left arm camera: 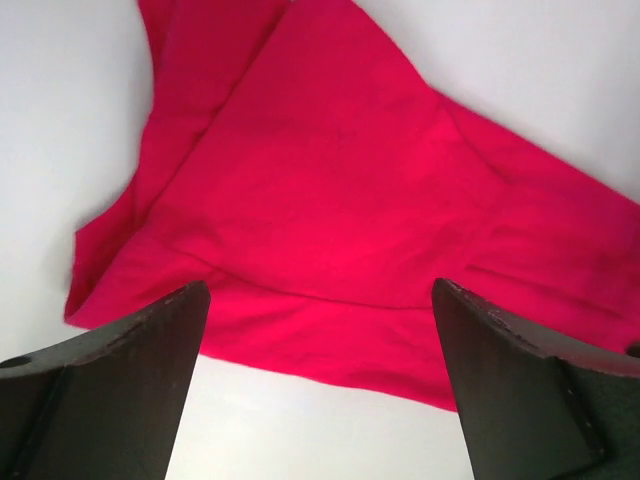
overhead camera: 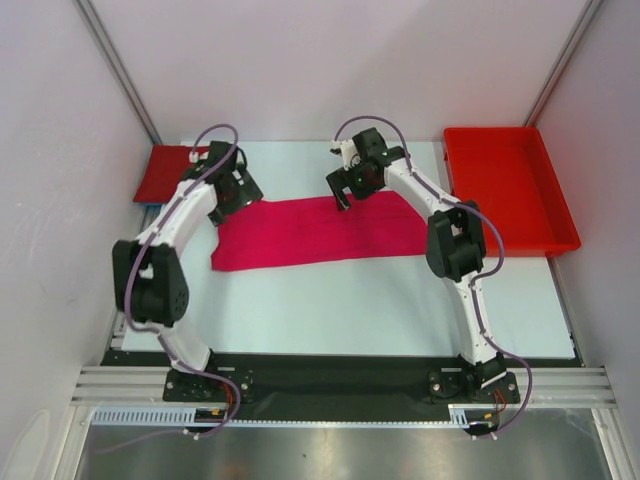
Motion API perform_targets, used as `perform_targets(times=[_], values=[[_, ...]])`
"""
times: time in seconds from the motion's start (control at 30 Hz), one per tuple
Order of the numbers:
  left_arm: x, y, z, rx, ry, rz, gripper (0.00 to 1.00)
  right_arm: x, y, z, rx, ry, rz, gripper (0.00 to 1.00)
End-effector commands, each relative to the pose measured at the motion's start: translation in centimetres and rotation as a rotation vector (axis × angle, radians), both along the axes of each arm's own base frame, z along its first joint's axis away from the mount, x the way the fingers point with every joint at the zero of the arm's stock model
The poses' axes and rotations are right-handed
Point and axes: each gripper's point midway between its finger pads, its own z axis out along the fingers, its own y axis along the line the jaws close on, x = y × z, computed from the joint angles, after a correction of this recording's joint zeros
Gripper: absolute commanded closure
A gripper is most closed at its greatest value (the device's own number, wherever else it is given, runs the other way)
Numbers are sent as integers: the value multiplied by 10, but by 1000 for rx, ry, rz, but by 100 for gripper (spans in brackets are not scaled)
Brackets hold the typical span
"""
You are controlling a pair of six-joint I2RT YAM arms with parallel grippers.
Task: Fold and stack the t-shirts
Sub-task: Fold the tshirt
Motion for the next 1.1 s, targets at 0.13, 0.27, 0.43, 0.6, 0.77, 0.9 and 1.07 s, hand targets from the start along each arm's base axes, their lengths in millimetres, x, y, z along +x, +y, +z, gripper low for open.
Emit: perform_targets(times=[0.13,0.27,0.43,0.6,0.77,0.9,1.07], values=[[1,-27,-27,12,209,86,2,2,-14,26,-107,-139,169,0],[8,-44,-33,-35,261,147,2,-4,-11,16,-96,-110,234,0],[13,-55,-35,-91,331,262,0,-14,-11,3,-109,-87,307,0],[3,-59,-49,-119,416,373,0,-21,-7,-1,-110,-76,341,0],[0,-63,-66,-130,469,410,0,-26,-10,-15,-129,-65,360,0],[-2,-60,-79,-108,502,453,0,-31,-17,-31,-120,-24,352,1],[2,-58,-96,-76,544,468,0,-29,-34,-61,-212,-15,296,0]])
